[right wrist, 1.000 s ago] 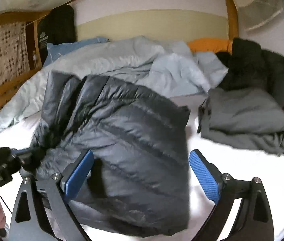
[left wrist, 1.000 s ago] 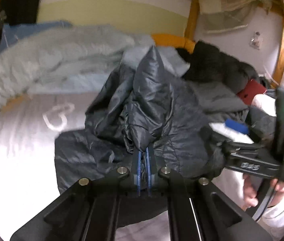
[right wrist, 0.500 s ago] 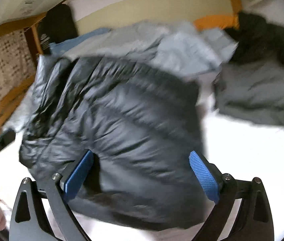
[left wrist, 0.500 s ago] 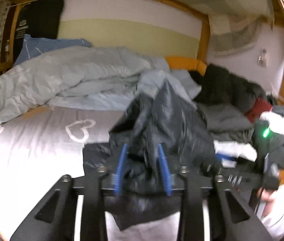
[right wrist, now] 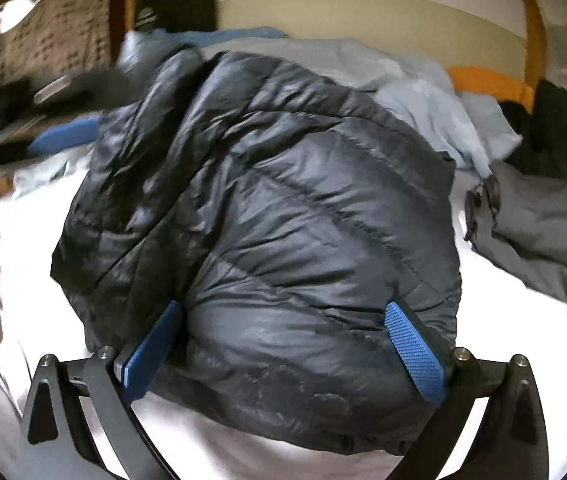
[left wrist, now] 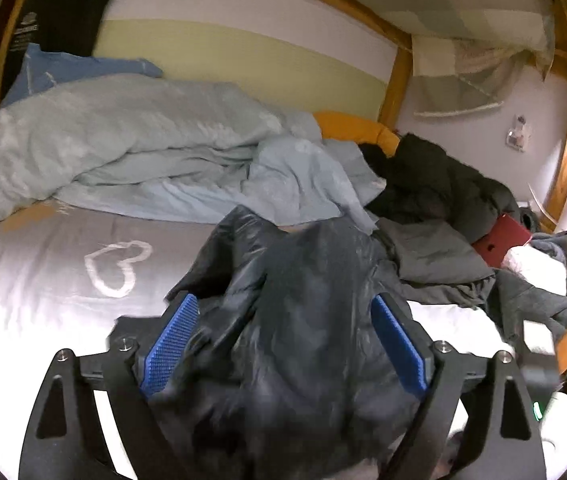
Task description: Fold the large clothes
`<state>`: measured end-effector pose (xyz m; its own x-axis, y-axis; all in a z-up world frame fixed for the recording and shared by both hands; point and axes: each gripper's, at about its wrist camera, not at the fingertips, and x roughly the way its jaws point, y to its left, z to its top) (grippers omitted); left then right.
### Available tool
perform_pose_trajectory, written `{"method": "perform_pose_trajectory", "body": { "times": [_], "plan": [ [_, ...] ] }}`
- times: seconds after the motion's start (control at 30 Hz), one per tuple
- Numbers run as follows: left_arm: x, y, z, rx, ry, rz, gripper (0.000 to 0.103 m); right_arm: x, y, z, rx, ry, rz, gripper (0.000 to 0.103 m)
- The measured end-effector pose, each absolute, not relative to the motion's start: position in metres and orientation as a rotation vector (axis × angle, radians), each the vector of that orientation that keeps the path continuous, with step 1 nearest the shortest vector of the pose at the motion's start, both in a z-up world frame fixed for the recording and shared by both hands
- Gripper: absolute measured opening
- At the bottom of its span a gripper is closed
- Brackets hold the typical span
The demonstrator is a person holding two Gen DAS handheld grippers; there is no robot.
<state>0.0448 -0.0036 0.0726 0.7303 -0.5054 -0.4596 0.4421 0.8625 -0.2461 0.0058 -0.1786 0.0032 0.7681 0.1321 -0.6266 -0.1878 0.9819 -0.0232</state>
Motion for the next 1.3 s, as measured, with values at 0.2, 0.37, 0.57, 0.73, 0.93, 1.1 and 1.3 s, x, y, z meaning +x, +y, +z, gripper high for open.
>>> {"method": "perform_pose_trajectory", "body": {
  "times": [0.2, 0.37, 0.57, 0.73, 0.93, 1.1, 1.3],
  "plan": [
    [0.048, 0.019, 0.062, -0.245, 0.525, -0.425, 0.011, -0.013, -0.203, 0.029, 0.028, 0.498, -0.034, 0.102],
    [0.042, 0.026, 0.02, -0.094, 0.626, -0.207, 0.012, -0.004, -0.238, 0.042, 0.116, 0.494, -0.063, 0.102],
    [0.065, 0.045, -0.014, -0.252, 0.782, -0.186, 0.02, 0.024, -0.271, 0.019, 0.265, 0.591, -0.083, 0.102],
    [0.061, 0.038, -0.028, -0.228, 0.822, -0.13, 0.022, 0.026, -0.268, 0.025, 0.206, 0.582, -0.081, 0.102],
    [0.043, 0.034, -0.016, -0.182, 0.774, -0.046, 0.045, 0.025, -0.264, 0.031, 0.222, 0.594, -0.019, 0.102],
    [0.04, 0.055, -0.037, -0.229, 0.874, 0.043, 0.103, 0.022, -0.25, 0.032, 0.162, 0.602, 0.027, 0.102],
    [0.036, 0.06, -0.055, -0.306, 0.939, -0.008, 0.103, 0.024, -0.258, 0.03, 0.121, 0.603, -0.09, 0.102]
  ]
}}
